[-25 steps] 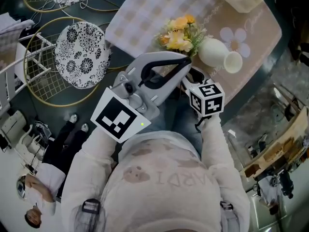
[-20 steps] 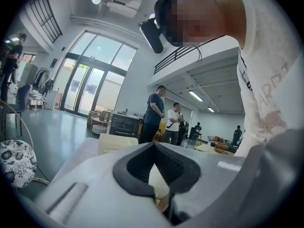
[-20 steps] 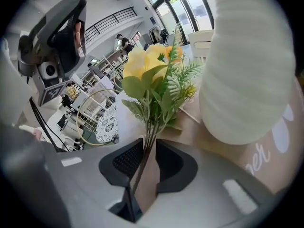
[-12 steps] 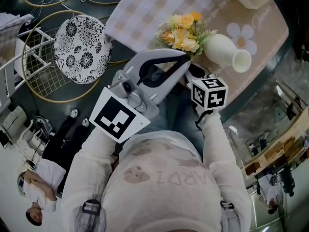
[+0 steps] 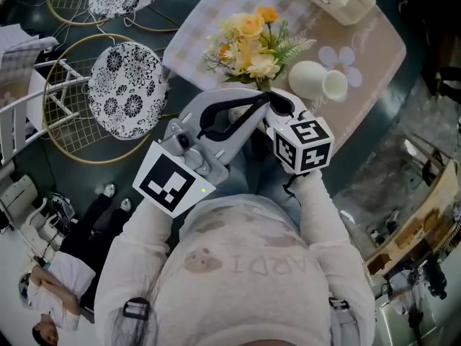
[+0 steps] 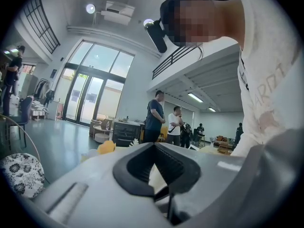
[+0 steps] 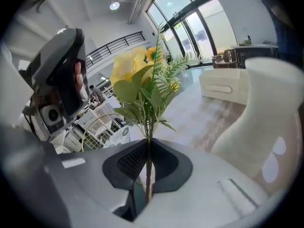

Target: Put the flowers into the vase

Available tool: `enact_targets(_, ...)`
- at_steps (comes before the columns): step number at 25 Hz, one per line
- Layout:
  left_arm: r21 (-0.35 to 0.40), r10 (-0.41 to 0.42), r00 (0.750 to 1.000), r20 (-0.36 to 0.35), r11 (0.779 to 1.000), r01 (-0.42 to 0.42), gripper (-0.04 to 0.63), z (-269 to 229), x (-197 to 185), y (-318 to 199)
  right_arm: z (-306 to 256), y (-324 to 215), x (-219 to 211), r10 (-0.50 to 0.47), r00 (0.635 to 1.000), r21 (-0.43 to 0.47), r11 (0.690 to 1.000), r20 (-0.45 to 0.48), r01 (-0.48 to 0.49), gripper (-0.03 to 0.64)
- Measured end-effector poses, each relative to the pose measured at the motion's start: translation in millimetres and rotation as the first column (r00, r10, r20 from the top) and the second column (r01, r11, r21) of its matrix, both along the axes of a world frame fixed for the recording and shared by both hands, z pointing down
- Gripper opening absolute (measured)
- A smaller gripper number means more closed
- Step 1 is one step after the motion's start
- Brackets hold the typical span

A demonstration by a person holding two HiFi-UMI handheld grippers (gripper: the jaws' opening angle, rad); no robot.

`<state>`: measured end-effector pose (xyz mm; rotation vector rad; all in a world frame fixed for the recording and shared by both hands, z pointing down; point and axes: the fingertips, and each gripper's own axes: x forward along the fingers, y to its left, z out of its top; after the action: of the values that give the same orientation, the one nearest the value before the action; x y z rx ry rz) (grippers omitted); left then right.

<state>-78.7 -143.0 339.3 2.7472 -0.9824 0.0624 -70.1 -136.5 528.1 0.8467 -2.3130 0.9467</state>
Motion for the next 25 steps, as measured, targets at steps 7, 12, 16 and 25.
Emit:
enact_targets(7,0.101,-0.002,1.0,0.0,0.995,0.002,0.002,-49.1,12.3,24.0,-108.5,-28.3,7.7,0.029,0.994,0.233,0.971,0.104,-0.053,0.044)
enact_targets(12,0.145,0.02,1.0,-0.01,0.989,-0.018,0.002,-64.9,16.4,27.6,-169.5,-42.7,19.2,0.06,0.988,0.392,0.913,0.142,-0.112,0.044)
enact_targets(16,0.165,0.051,0.998,-0.03,0.985,-0.045,0.002,-71.7,24.2,34.4,-208.9,-44.5,42.7,0.095,0.981,0.506,0.845,0.171,-0.17,0.046)
enact_targets(25,0.198,0.114,0.993,-0.045,0.975,-0.103,0.002,-86.6,72.7,45.7,-241.5,-45.6,125.6,0.205,0.954,0.622,0.725,0.218,-0.298,0.046)
